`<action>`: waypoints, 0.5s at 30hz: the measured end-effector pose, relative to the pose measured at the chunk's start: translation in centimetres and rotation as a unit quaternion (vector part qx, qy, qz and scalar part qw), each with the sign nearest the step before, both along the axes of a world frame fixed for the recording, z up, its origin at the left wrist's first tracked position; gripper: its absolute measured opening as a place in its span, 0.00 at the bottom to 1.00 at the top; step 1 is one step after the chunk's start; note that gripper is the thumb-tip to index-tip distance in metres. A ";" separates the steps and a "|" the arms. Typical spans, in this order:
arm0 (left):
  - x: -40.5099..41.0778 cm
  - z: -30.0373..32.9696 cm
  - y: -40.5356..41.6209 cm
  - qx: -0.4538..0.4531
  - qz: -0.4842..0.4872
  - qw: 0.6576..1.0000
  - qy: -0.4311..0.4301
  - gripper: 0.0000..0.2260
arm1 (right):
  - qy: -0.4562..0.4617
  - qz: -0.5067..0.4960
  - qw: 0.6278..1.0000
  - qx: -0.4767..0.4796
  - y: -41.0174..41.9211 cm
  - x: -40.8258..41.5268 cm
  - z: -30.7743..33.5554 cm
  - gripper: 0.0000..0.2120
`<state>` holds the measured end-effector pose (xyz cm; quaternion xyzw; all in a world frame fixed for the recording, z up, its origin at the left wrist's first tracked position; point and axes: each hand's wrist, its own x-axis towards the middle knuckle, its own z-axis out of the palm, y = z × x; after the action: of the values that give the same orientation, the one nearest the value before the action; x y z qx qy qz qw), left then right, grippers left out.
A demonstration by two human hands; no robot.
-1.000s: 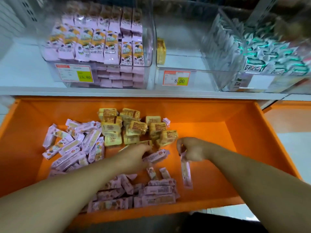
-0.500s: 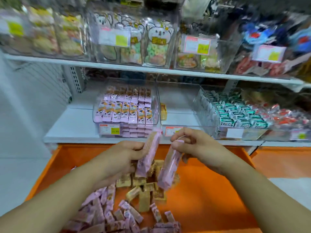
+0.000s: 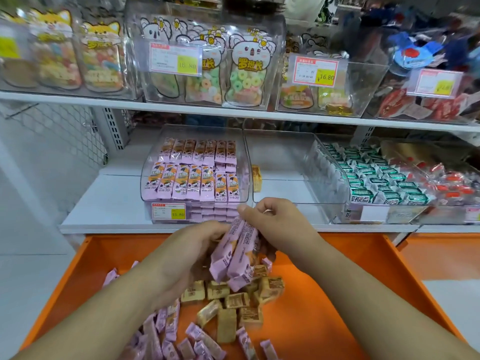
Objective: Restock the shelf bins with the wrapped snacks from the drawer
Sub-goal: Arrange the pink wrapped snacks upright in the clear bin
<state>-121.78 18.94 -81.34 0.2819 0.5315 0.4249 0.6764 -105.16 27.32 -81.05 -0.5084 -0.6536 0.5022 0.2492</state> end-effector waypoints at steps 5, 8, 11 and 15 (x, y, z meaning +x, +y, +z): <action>-0.6 -0.1 -0.1 0.076 -0.083 0.987 0.116 0.10 | -0.076 -0.042 0.995 0.046 1.2 -1.0 -1.2 0.29; -0.9 -0.3 0.2 0.068 -0.056 0.990 0.106 0.10 | -0.078 -0.038 0.996 0.020 1.5 -1.1 -0.8 0.29; -1.2 -0.5 0.5 0.061 -0.026 0.995 0.075 0.06 | 0.059 0.013 0.994 -0.089 1.6 -0.7 0.1 0.22; -1.6 -0.4 0.4 0.068 -0.003 0.995 0.074 0.10 | 0.103 0.069 0.990 -0.070 1.5 0.5 0.0 0.19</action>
<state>-123.41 19.30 -81.71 0.3593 0.5497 0.4358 0.6156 -104.67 28.82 -81.05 -0.4240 -0.6211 0.6126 0.2435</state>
